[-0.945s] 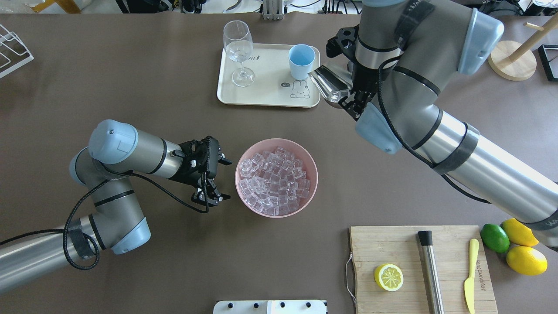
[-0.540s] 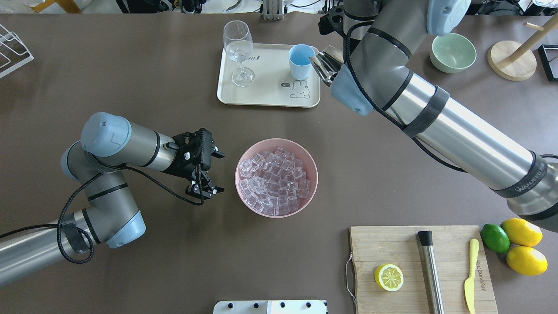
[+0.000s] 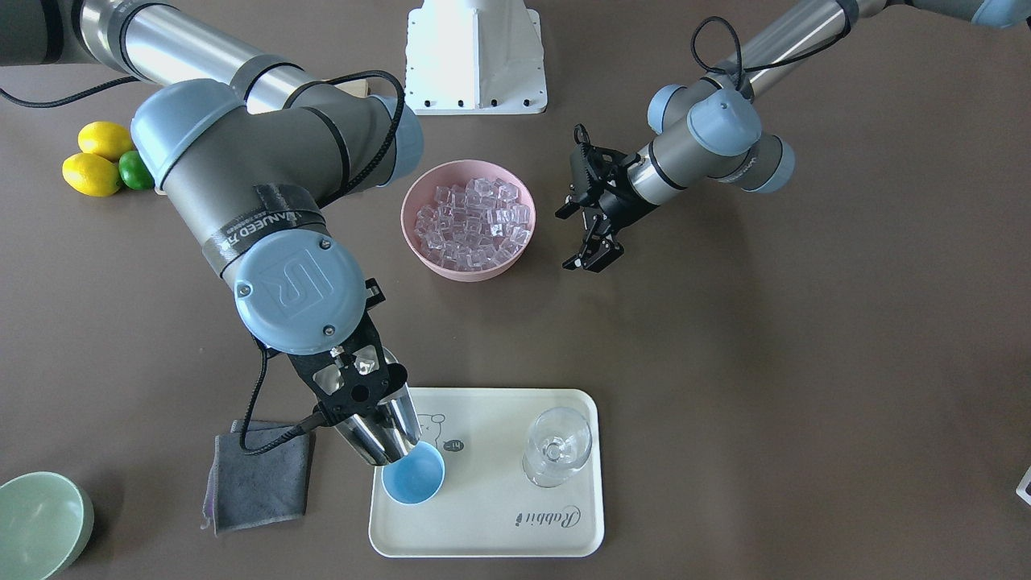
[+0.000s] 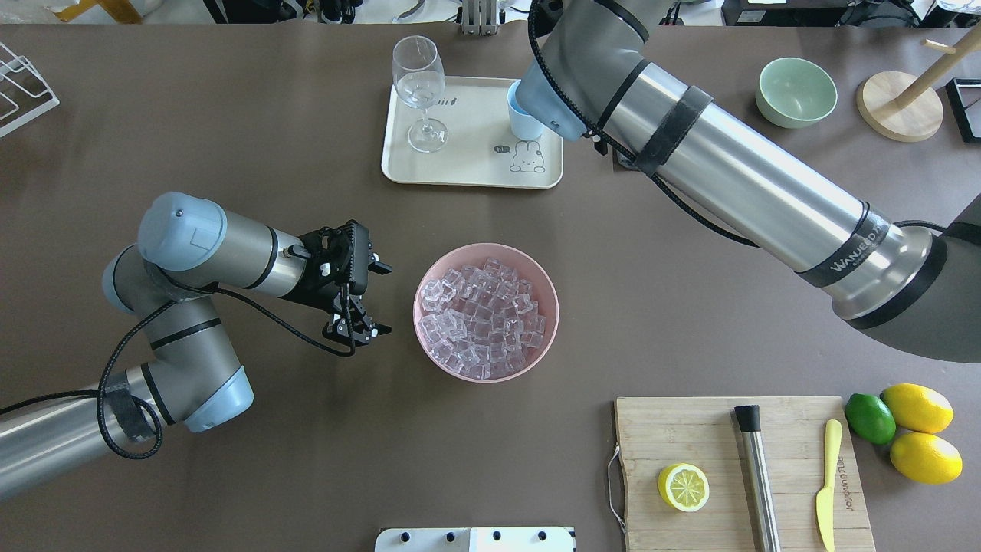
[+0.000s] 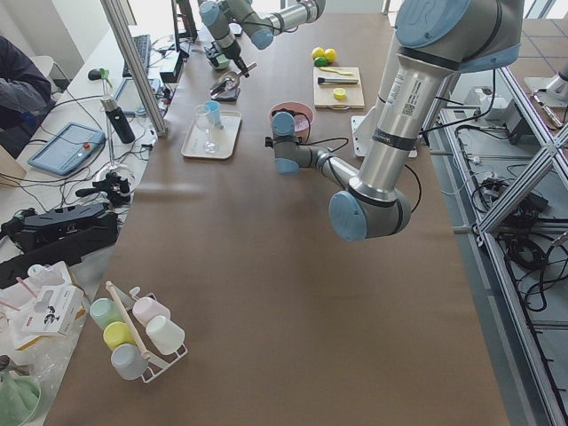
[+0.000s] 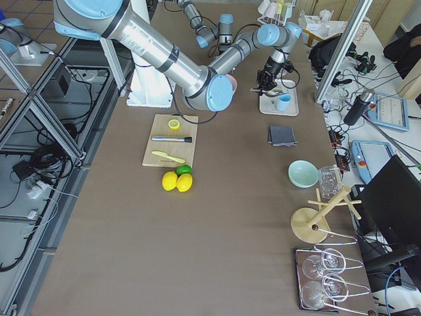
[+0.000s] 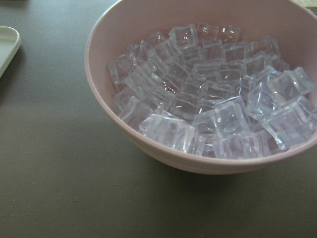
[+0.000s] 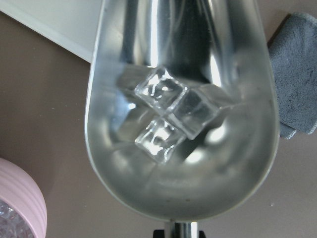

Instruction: Put ice in cup with scoop

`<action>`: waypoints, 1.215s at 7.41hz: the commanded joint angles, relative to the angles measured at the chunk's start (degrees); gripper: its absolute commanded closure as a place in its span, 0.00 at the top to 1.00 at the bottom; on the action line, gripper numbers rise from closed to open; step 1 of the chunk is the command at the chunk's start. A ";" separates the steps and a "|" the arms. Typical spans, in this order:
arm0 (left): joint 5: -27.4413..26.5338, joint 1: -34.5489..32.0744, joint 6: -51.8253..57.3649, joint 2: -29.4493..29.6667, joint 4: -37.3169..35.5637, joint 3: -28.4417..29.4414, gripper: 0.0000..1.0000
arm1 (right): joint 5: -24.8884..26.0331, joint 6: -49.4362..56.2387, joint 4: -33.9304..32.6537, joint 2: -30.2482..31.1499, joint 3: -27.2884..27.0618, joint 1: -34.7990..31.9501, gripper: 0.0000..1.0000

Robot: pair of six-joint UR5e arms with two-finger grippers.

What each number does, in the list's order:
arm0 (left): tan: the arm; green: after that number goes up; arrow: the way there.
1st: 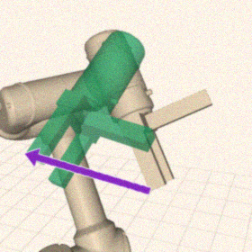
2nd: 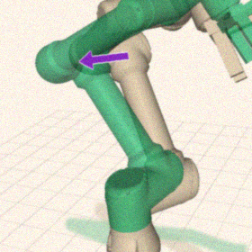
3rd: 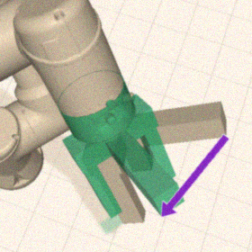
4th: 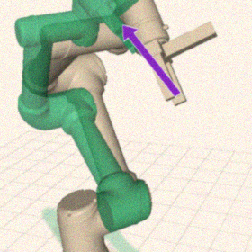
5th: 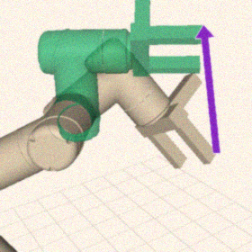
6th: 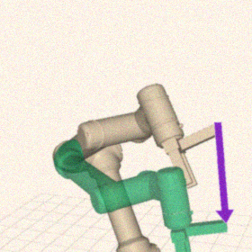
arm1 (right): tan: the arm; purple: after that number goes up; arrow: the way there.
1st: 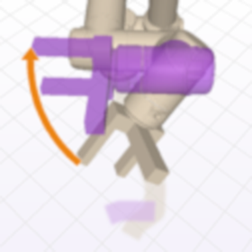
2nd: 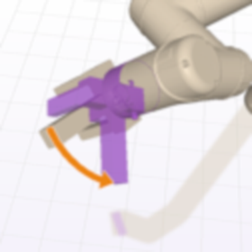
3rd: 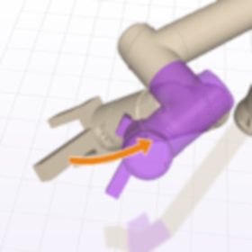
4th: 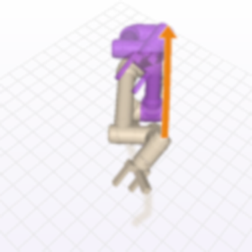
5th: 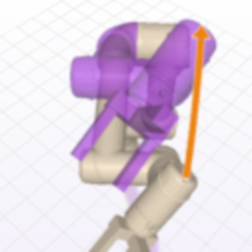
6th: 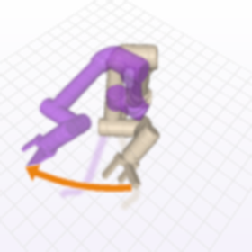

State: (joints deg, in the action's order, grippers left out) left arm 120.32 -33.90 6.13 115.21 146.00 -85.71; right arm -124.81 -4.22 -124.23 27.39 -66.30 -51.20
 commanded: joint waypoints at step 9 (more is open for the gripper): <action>-0.08 0.50 -0.32 0.02 -0.10 -0.25 0.97 | 2.46 14.94 -7.69 -18.24 31.39 -1.54 0.00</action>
State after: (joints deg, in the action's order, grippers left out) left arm 120.25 -33.53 5.85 115.22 145.92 -86.00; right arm -122.78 9.86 -131.74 11.74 -40.04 -52.46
